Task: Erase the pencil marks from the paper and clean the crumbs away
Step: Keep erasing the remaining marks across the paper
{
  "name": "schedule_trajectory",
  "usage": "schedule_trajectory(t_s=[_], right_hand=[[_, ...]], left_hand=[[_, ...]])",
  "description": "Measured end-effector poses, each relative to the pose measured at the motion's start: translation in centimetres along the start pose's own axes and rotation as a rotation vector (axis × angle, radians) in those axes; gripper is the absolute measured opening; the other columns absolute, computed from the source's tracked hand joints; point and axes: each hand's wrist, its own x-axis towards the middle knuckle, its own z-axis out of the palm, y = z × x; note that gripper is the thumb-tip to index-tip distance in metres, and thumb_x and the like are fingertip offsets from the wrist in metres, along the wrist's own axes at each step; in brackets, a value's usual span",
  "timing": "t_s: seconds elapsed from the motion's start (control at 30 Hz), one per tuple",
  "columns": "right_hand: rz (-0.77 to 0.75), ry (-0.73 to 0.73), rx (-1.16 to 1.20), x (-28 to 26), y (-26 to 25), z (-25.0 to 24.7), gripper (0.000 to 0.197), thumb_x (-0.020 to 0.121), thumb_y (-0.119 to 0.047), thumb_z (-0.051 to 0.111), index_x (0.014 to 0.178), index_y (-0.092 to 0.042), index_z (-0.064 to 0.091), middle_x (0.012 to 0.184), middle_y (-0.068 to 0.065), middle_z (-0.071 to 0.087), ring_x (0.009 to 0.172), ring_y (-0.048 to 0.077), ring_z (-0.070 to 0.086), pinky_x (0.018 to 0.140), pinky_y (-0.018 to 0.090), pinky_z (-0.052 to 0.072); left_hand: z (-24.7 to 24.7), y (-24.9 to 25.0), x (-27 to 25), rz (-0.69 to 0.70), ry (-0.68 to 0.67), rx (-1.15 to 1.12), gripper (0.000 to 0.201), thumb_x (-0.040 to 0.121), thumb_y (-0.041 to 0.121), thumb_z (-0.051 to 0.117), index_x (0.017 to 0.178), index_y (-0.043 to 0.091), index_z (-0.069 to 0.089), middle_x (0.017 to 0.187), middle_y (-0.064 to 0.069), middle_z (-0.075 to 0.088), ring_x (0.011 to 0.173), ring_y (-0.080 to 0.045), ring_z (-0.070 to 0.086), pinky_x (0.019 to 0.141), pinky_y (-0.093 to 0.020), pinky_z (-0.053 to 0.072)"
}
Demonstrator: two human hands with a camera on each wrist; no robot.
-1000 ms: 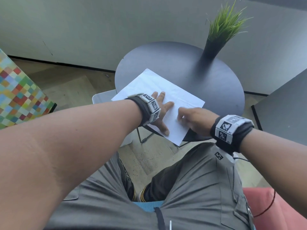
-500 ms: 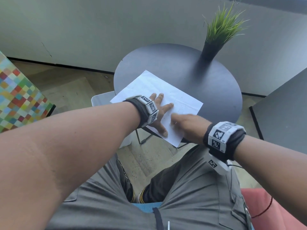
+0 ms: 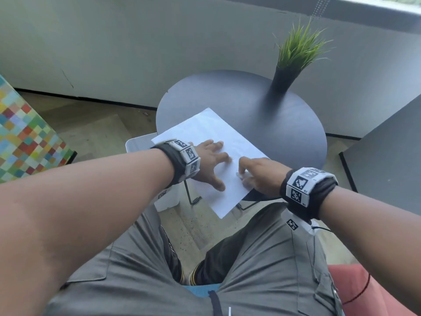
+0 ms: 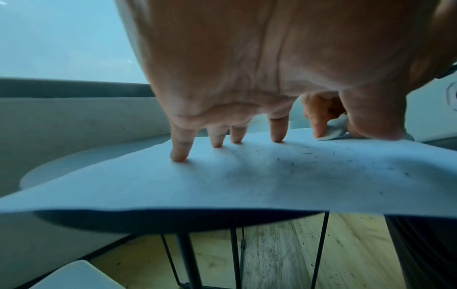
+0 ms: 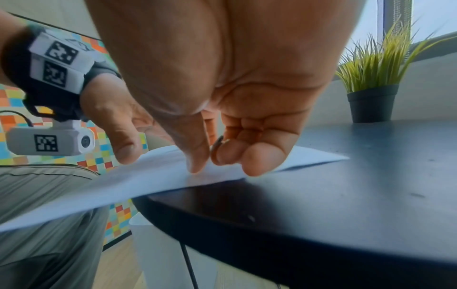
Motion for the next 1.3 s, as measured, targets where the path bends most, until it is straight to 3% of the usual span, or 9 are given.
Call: schedule_trajectory(t_s=[0.1, 0.2, 0.4, 0.57, 0.77, 0.93, 1.1, 1.23, 1.3], right_hand=[[-0.006, 0.068, -0.014, 0.2, 0.1, -0.4, 0.014, 0.096, -0.033, 0.047, 0.103, -0.022, 0.048, 0.096, 0.001, 0.056, 0.092, 0.026, 0.051, 0.073, 0.034, 0.042], [0.088, 0.132, 0.077, 0.6, 0.4, -1.2, 0.011, 0.095, -0.032, 0.048, 0.102, -0.024, 0.049, 0.095, 0.003, 0.056, 0.092, 0.028, 0.053, 0.075, 0.036, 0.047], [0.079, 0.145, 0.144, 2.6, 0.3, -1.3, 0.009, 0.095, -0.032, 0.049, 0.102, -0.027, 0.051, 0.100, 0.003, 0.059, 0.093, 0.028, 0.055, 0.082, 0.041, 0.050], [0.132, 0.157, -0.013, 3.7, 0.2, -1.2, 0.015, 0.096, -0.028, 0.043, 0.104, -0.016, 0.046, 0.105, 0.009, 0.060, 0.093, 0.030, 0.053, 0.078, 0.037, 0.047], [-0.245, -0.017, -0.092, 1.8, -2.2, 0.8, 0.024, 0.088, -0.009, 0.045, 0.112, -0.015, 0.047, 0.105, 0.002, 0.055, 0.095, 0.024, 0.052, 0.083, 0.037, 0.044], [0.046, 0.165, -0.179, 3.9, 1.2, -0.5, 0.014, 0.098, -0.029, 0.039, 0.102, -0.016, 0.043, 0.105, 0.011, 0.061, 0.085, 0.029, 0.052, 0.072, 0.036, 0.044], [-0.344, -0.013, -0.152, 2.4, -1.7, 1.5, 0.024, 0.089, -0.019, 0.051, 0.112, -0.015, 0.045, 0.103, 0.000, 0.054, 0.099, 0.026, 0.057, 0.084, 0.042, 0.048], [-0.015, 0.165, -0.254, 3.7, 1.7, -0.7, 0.013, 0.094, -0.030, 0.043, 0.098, -0.018, 0.038, 0.098, 0.005, 0.057, 0.089, 0.029, 0.059, 0.077, 0.042, 0.051], [-0.077, 0.159, -0.258, 3.3, 1.1, -0.1, 0.017, 0.093, -0.024, 0.046, 0.106, -0.016, 0.041, 0.100, 0.004, 0.056, 0.092, 0.028, 0.058, 0.079, 0.042, 0.051]], left_hand=[[0.3, -0.7, -0.6, 0.004, 0.087, -0.028, 0.090, 0.074, 0.079, 0.060, 0.149, 0.040, 0.028, 0.166, 0.001, -0.001, 0.153, -0.020, -0.006, 0.120, -0.059, 0.010], [1.3, -1.1, -1.0, -0.113, 0.149, 0.000, 0.112, 0.064, 0.090, 0.054, 0.155, 0.036, 0.016, 0.166, -0.004, -0.002, 0.153, -0.024, -0.004, 0.121, -0.056, 0.008], [0.9, -1.4, -0.7, -0.129, 0.025, 0.031, 0.122, 0.062, 0.092, 0.054, 0.156, 0.038, -0.002, 0.166, 0.000, -0.011, 0.153, -0.024, -0.011, 0.118, -0.063, 0.003], [-0.2, -1.2, 0.1, -0.134, -0.045, 0.067, 0.122, 0.062, 0.083, 0.067, 0.156, 0.044, -0.002, 0.166, -0.004, -0.011, 0.152, -0.029, -0.007, 0.117, -0.064, 0.013], [-1.0, -0.5, 1.3, -0.166, -0.092, 0.150, 0.130, 0.052, 0.085, 0.071, 0.151, 0.052, -0.007, 0.163, -0.016, -0.007, 0.146, -0.044, 0.005, 0.111, -0.065, 0.027], [-1.3, -0.1, 1.6, -0.167, -0.093, 0.201, 0.132, 0.049, 0.087, 0.070, 0.150, 0.054, -0.008, 0.161, -0.019, -0.001, 0.140, -0.047, 0.017, 0.109, -0.064, 0.032], [-1.5, 0.2, 1.7, -0.176, -0.107, 0.231, 0.135, 0.047, 0.089, 0.069, 0.149, 0.054, -0.013, 0.160, -0.021, -0.005, 0.140, -0.048, 0.017, 0.108, -0.065, 0.032], [-1.8, 0.4, 1.7, -0.173, -0.097, 0.222, 0.138, 0.041, 0.089, 0.070, 0.148, 0.056, -0.010, 0.158, -0.020, 0.004, 0.135, -0.049, 0.026, 0.104, -0.063, 0.037], [-1.9, 0.5, 1.8, -0.188, -0.111, 0.214, 0.140, 0.039, 0.089, 0.071, 0.147, 0.057, -0.012, 0.158, -0.020, 0.000, 0.137, -0.050, 0.025, 0.104, -0.064, 0.037]])
